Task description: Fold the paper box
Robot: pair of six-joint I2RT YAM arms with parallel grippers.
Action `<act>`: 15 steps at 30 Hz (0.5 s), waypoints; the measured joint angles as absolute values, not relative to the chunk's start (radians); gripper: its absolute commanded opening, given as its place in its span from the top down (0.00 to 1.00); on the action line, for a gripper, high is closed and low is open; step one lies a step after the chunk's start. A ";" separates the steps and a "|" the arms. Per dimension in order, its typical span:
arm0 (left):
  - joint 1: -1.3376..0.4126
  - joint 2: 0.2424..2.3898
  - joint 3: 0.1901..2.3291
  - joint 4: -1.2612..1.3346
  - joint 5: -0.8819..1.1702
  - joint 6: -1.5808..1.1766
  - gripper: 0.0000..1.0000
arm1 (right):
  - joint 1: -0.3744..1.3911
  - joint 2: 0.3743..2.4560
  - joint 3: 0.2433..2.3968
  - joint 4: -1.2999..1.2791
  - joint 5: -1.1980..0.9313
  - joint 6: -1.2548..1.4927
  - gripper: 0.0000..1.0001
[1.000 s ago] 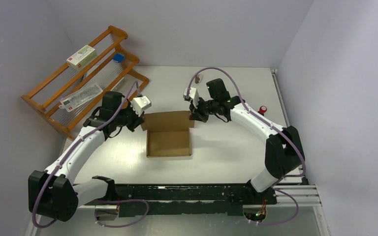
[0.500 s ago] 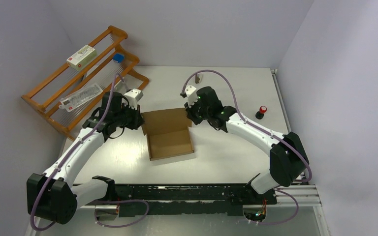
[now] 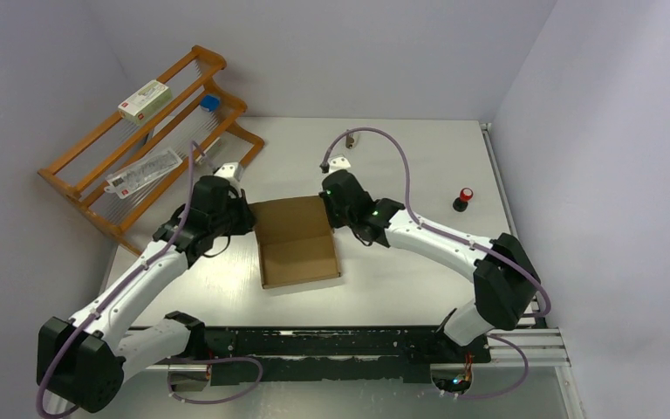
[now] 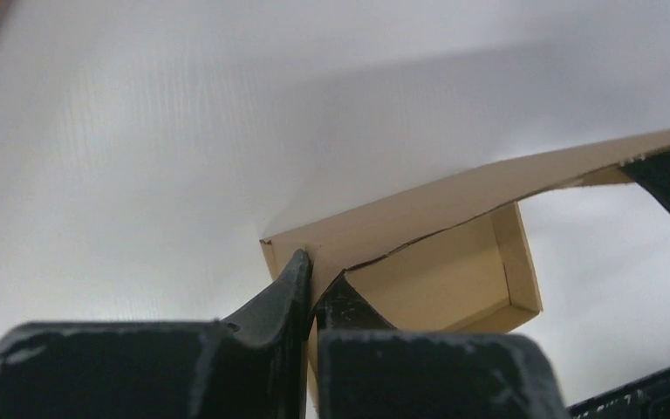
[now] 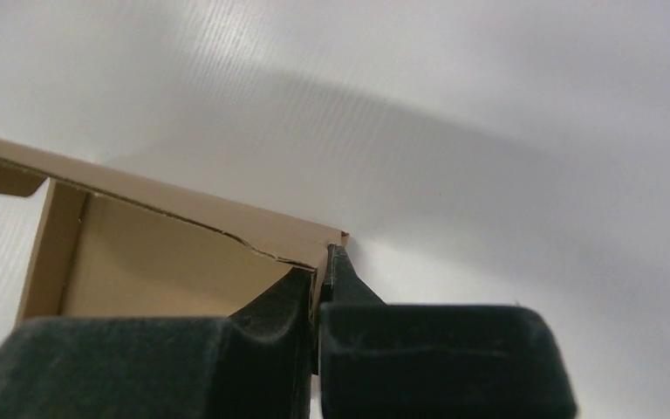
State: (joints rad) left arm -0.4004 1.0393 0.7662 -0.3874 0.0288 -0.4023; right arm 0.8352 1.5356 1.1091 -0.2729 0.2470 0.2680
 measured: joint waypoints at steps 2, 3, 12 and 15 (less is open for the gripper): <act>-0.422 1.036 0.750 -0.364 -0.012 -0.443 0.95 | 0.863 1.536 1.109 -0.282 0.319 0.324 1.00; -0.432 1.034 0.741 -0.352 -0.027 -0.461 0.95 | 0.872 1.536 1.109 -0.284 0.350 0.347 1.00; -0.510 1.044 0.696 -0.245 -0.139 -0.581 0.95 | 0.921 1.536 1.070 -0.247 0.566 0.484 1.00; -0.514 1.067 0.697 -0.210 -0.159 -0.582 0.95 | 0.922 1.536 1.063 -0.207 0.607 0.479 1.00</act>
State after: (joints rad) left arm -0.5144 1.0672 0.6971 -0.2096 -0.1585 -0.5823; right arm 0.9218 1.5360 1.0626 -0.2066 0.6071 0.4789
